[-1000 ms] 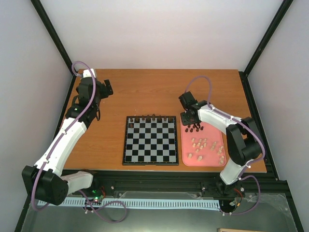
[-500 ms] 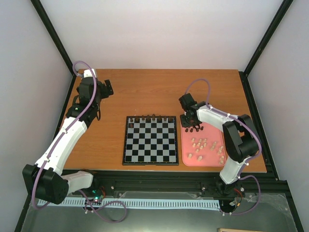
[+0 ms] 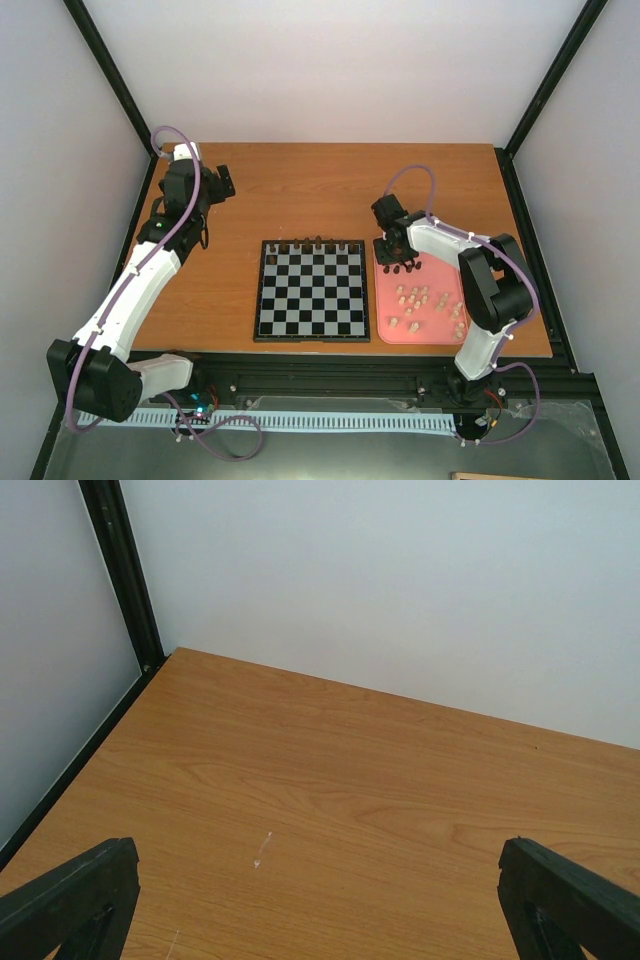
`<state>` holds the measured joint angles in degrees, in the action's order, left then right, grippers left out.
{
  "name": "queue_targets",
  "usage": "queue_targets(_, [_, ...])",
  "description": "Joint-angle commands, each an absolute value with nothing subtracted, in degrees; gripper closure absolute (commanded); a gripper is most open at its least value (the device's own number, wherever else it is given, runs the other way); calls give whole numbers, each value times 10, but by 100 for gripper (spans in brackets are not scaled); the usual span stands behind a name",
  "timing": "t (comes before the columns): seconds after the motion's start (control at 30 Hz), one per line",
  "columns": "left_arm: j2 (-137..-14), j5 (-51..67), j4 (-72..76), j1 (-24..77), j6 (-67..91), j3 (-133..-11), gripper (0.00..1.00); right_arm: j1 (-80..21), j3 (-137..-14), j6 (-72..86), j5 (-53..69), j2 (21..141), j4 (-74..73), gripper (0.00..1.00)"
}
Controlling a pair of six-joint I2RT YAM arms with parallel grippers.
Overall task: Set up the chess pieces on the board
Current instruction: Pick up the chess piece from the storage box.
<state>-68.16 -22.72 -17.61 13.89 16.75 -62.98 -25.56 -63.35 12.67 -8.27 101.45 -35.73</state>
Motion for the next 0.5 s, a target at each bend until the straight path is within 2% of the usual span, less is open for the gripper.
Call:
queue_targets(0.0, [-684,-229,-161,141,164,-640,0,-250,-629,128,-81,1018,-350,87])
queue_targets(0.2, [-681,-231,-163,141,165,-639,0,-250,-630,129,-80,1010,-351,94])
queue_targets(0.47, [-677,-234,-164,141,165,-639,0,-265,-673,133,-54,928,-377,96])
